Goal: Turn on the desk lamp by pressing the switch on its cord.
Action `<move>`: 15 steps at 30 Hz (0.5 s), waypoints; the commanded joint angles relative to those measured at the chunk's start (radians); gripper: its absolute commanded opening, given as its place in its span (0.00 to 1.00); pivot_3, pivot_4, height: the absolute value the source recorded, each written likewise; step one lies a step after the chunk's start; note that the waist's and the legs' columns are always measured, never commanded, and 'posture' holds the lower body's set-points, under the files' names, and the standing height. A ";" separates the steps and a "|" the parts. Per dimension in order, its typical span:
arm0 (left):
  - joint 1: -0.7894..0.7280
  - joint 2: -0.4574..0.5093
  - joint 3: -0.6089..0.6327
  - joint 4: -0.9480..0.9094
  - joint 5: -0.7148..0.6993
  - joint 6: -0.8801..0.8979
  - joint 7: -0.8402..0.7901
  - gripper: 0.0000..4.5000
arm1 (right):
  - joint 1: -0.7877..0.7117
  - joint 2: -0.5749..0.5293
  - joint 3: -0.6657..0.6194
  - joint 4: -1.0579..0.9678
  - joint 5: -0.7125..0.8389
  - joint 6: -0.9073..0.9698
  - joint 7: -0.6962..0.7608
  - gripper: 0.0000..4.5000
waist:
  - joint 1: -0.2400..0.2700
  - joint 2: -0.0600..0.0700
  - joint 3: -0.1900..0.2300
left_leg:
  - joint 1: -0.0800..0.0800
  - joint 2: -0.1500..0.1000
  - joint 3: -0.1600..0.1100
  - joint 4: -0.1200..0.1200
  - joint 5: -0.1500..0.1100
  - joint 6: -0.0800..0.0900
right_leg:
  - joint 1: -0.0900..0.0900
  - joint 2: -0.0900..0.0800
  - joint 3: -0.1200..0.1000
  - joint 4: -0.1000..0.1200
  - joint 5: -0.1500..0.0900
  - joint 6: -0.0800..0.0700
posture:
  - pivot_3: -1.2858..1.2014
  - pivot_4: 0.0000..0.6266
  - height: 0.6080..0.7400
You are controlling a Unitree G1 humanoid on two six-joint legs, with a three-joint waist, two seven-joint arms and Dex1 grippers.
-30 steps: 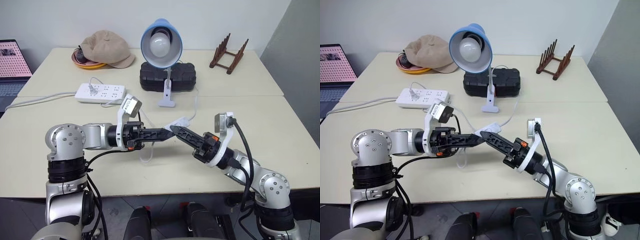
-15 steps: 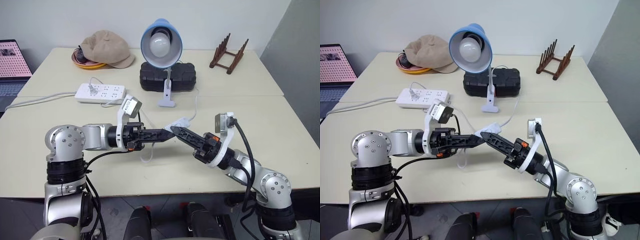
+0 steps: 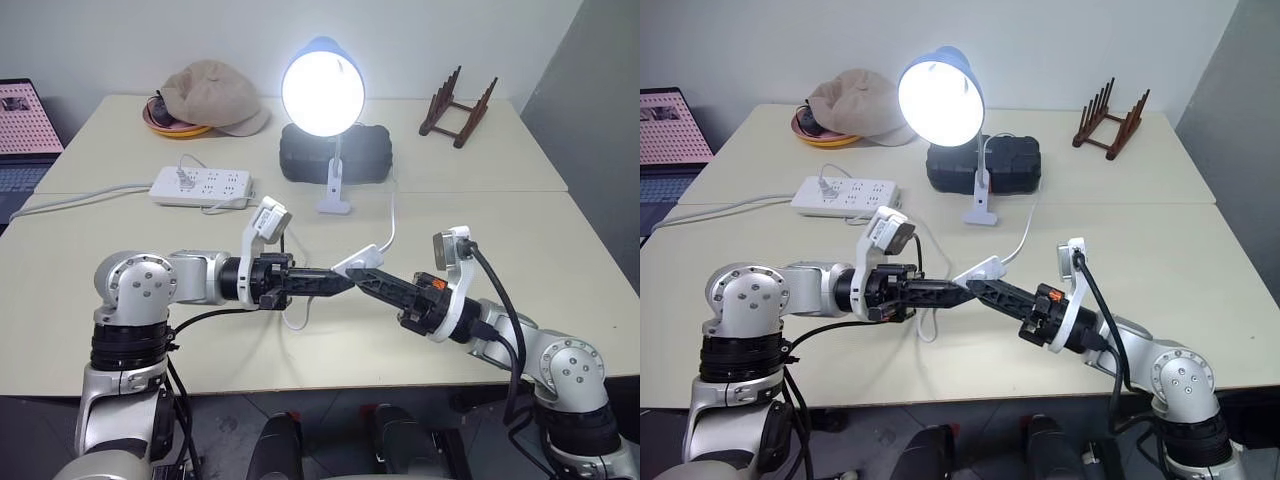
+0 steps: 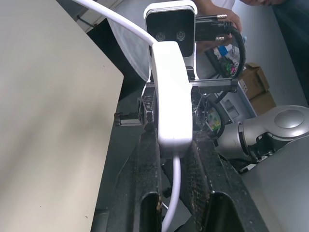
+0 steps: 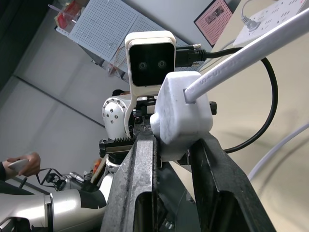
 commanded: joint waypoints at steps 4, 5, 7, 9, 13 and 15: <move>-0.025 0.085 -0.033 0.001 0.066 -0.101 -0.065 0.08 | 0.031 -0.112 -0.075 -0.059 0.008 0.014 0.033 0.49 | 0.001 0.000 0.000 | 0.000 0.000 0.000 0.000 0.000 0.000 | -0.001 0.000 0.000 0.000 0.000 0.000 | 0.52 0.24 1.00; -0.033 0.099 -0.054 0.011 0.096 -0.132 -0.084 0.08 | 0.049 -0.146 -0.090 -0.072 -0.012 0.022 0.049 0.56 | 0.002 0.000 0.000 | -0.001 0.000 0.000 0.000 0.000 0.000 | -0.001 0.000 0.000 0.000 0.000 0.000 | 0.52 0.24 1.00; -0.053 0.141 -0.149 0.044 0.238 -0.285 -0.150 0.08 | 0.098 -0.239 -0.121 -0.119 -0.142 0.015 0.098 0.66 | 0.007 0.000 0.000 | -0.002 -0.001 0.000 0.000 0.000 0.000 | -0.001 -0.001 0.000 -0.001 0.000 0.000 | 0.52 0.24 1.00; -0.077 0.178 -0.285 0.102 0.443 -0.514 -0.217 0.08 | 0.153 -0.331 -0.152 -0.185 -0.319 -0.018 0.141 0.76 | 0.018 0.000 0.000 | -0.003 -0.001 0.001 0.000 0.000 0.000 | -0.002 -0.001 0.000 -0.002 0.000 0.000 | 0.52 0.24 1.00; -0.125 0.150 -0.460 0.294 0.754 -0.932 -0.281 0.08 | 0.179 -0.364 -0.106 -0.283 -0.593 -0.116 0.126 0.96 | 0.027 0.000 0.000 | -0.003 -0.001 0.002 0.000 0.000 0.000 | -0.002 -0.002 0.001 -0.004 0.000 0.000 | 0.52 0.24 1.00; -0.144 0.119 -0.507 0.389 0.854 -1.090 -0.297 0.08 | 0.185 -0.366 -0.053 -0.310 -0.728 -0.158 0.139 1.00 | 0.026 0.000 0.000 | -0.004 -0.001 0.003 0.000 0.000 0.000 | -0.003 -0.003 0.001 -0.004 0.000 0.000 | 0.52 0.24 1.00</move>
